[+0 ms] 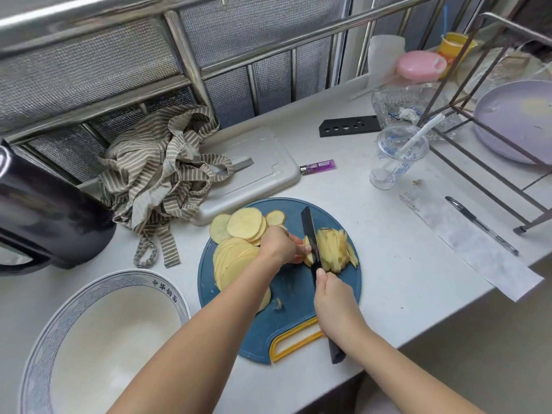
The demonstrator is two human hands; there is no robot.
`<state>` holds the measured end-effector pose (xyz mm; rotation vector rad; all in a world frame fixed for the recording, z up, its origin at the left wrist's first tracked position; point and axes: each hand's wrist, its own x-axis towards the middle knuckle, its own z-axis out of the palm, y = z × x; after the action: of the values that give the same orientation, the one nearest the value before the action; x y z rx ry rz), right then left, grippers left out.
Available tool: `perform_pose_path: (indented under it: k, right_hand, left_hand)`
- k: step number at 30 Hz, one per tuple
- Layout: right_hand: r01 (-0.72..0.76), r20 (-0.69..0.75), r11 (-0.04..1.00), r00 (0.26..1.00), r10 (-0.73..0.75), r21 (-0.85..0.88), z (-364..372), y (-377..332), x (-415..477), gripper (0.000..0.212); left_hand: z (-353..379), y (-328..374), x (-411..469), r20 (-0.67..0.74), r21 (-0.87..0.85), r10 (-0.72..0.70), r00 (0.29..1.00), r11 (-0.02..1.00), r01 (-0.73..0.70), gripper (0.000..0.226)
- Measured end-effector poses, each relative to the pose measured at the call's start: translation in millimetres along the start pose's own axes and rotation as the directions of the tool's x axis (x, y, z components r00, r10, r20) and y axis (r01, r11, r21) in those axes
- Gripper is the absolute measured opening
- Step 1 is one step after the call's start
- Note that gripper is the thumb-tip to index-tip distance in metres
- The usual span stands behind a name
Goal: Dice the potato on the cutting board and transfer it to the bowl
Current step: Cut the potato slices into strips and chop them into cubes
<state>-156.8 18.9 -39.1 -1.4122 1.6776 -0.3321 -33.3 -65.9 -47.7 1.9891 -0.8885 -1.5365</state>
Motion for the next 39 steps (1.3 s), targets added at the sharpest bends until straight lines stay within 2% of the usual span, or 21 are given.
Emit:
perform_pose_path:
  k: [6, 11, 15, 22, 27, 31, 39]
  right_hand:
    - [-0.009, -0.053, 1.0, 0.999, 0.009, -0.011, 9.6, 0.6, -0.1, 0.039]
    - [-0.001, -0.041, 0.995, 0.999, 0.005, 0.102, -0.5, 6.3, 1.0, 0.046]
    - [0.011, -0.042, 0.986, 0.999, -0.004, 0.167, -9.4, 10.5, -0.9, 0.049]
    - [0.098, -0.063, 0.981, 0.994, -0.089, 0.166, -19.2, 6.6, -2.4, 0.049]
    - [0.06, -0.024, 0.984, 0.998, -0.057, 0.169, -20.6, 6.3, -1.9, 0.049]
    - [0.033, -0.002, 0.981, 0.999, -0.034, 0.192, -20.8, 6.0, -1.6, 0.049]
    - [0.092, -0.037, 0.993, 0.995, -0.089, 0.072, -16.9, 0.4, -1.5, 0.047]
  left_hand:
    - [3.0, -5.8, -4.9, -0.043, 0.007, 0.043, 0.998, 0.999, -0.042, 0.017]
    - [17.8, -20.8, -13.2, -0.199, -0.043, 0.121, 0.973, 0.99, -0.132, 0.019]
    - [22.8, -25.3, -17.8, -0.264, -0.078, 0.14, 0.954, 0.983, -0.165, 0.017]
    - [24.2, -23.8, -19.8, -0.281, -0.134, 0.102, 0.954, 0.981, -0.144, 0.016]
    - [26.4, -23.1, -20.2, -0.298, -0.162, 0.089, 0.95, 0.976, -0.143, 0.02]
    - [26.9, -22.8, -20.8, -0.312, -0.153, 0.08, 0.947, 0.979, -0.133, 0.02]
    - [30.2, -18.4, -22.7, -0.358, -0.069, 0.082, 0.93, 0.991, -0.114, 0.021]
